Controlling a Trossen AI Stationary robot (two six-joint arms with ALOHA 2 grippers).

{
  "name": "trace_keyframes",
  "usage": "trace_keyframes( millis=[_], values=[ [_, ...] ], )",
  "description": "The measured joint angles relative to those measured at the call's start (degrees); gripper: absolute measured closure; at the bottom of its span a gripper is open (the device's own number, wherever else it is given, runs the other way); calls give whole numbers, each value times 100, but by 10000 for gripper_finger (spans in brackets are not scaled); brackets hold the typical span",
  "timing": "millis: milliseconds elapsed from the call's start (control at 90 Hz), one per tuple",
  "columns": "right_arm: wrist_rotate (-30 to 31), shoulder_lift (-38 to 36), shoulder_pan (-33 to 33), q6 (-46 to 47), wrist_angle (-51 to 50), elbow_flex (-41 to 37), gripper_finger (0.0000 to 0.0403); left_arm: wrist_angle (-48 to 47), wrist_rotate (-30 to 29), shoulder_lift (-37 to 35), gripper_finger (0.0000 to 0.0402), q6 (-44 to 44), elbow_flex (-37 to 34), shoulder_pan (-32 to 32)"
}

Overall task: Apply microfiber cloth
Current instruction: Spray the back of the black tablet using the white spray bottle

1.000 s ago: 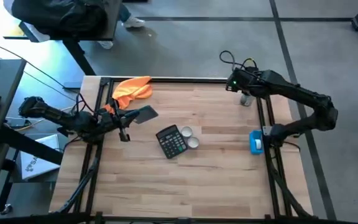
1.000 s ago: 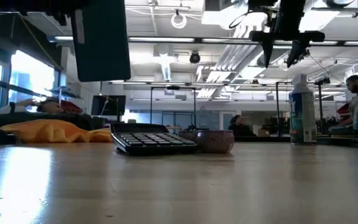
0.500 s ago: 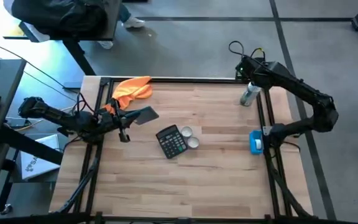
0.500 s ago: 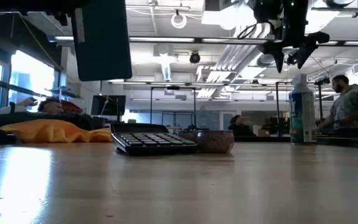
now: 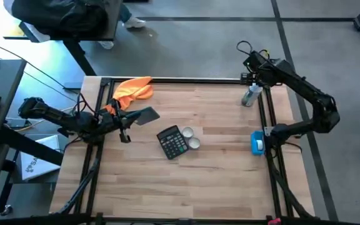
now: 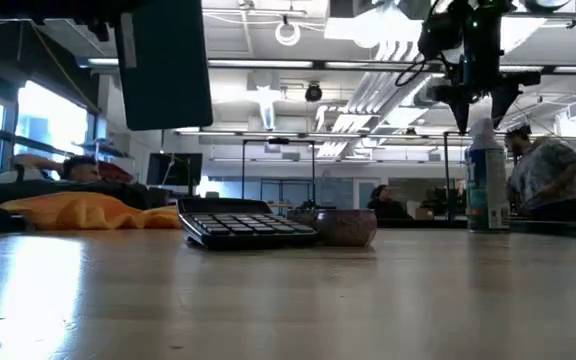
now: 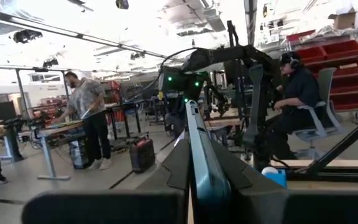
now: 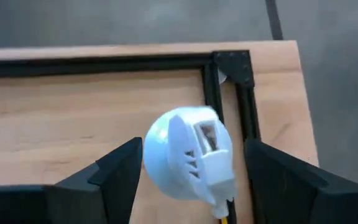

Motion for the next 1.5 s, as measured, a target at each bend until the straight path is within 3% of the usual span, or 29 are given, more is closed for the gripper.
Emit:
trace_keyframes(
  millis=[544, 811, 1100, 1333, 1500],
  values=[
    [-31, -11, 11, -27, 332, -42, 367, -4, -1, 0, 390, 11, 0, 0],
    [-131, 2, 496, -324, 87, 531, 377, -1, 0, 0, 390, 7, 0, 0],
    [-343, -3, 2123, -931, 230, 1206, 377, -2, 107, 0, 390, -20, 0, 0],
    [-837, -2, 3974, -2169, 1052, 1244, 377, -51, 1983, -17, 390, -422, 150, -4],
    [-1073, 4, 5177, -3244, 1212, 1244, 377, -418, 2726, -15, 390, -708, 243, -4]
  ],
)
